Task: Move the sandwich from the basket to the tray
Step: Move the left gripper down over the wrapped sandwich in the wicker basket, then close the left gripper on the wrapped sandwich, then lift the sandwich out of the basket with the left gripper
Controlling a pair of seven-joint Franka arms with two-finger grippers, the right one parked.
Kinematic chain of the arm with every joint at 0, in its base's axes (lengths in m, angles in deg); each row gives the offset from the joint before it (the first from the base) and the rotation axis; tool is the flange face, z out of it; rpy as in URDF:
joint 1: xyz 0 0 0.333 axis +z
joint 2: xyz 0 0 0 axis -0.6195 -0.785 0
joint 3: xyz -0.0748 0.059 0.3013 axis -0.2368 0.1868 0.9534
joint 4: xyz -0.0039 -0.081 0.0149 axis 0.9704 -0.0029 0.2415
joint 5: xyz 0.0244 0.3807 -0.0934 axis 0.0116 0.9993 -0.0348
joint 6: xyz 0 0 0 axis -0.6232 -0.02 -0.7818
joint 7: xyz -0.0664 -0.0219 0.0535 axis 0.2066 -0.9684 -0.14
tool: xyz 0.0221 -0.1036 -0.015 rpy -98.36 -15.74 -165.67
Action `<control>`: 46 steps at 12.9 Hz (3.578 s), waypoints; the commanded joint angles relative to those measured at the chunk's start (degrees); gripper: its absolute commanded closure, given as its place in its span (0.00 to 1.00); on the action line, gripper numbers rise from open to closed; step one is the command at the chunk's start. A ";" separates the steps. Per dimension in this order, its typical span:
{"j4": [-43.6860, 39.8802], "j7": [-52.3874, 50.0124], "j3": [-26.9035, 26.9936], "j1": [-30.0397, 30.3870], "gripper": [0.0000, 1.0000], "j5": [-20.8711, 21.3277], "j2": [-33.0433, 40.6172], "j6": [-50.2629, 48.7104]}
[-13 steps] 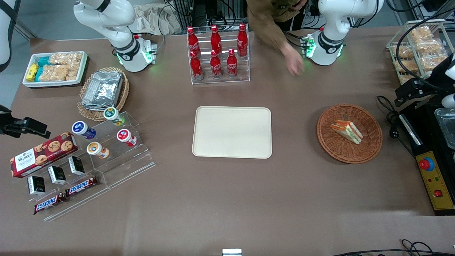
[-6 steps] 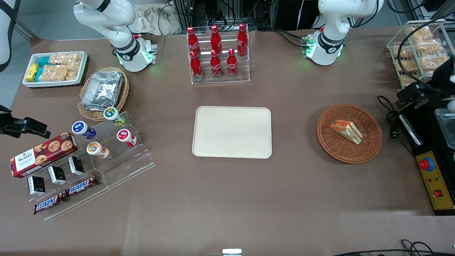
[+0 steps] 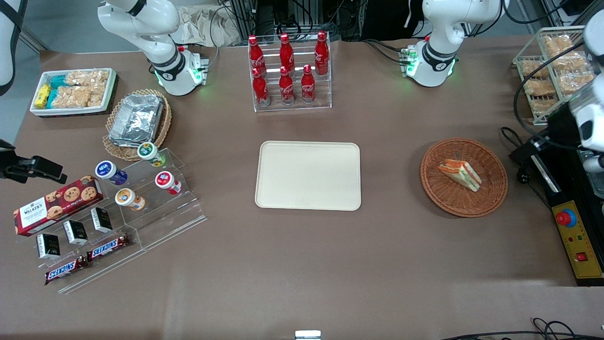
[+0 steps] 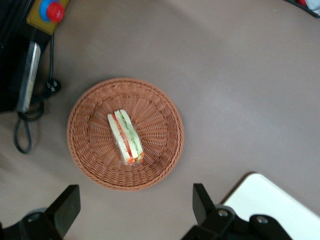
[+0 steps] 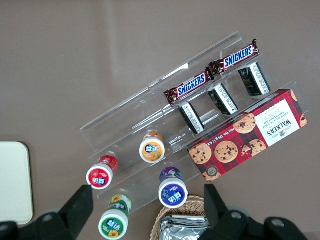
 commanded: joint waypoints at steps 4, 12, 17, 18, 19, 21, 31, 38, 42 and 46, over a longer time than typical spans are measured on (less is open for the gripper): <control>24.34 -17.04 -0.43 -0.14 0.00 0.90 3.17 23.28; 35.50 -26.83 -0.34 -0.14 0.00 0.64 -11.43 51.49; 37.89 -27.44 -0.34 -0.14 0.77 0.29 -12.58 56.63; 37.80 -27.10 -0.34 -0.14 1.00 0.29 -12.58 56.54; 37.63 -27.09 -0.34 -0.14 1.00 0.29 -12.50 56.45; 37.45 -26.48 -0.34 -0.14 1.00 0.29 -11.88 56.36; 9.20 -21.13 -1.65 -0.22 1.00 0.64 -1.77 9.22; -7.63 -6.81 -13.59 -0.31 1.00 -0.07 -2.38 -8.41; -9.39 -6.88 -23.61 -1.10 1.00 0.11 -6.07 -8.06; -10.10 -7.23 -32.14 -1.19 1.00 1.25 -12.57 -2.81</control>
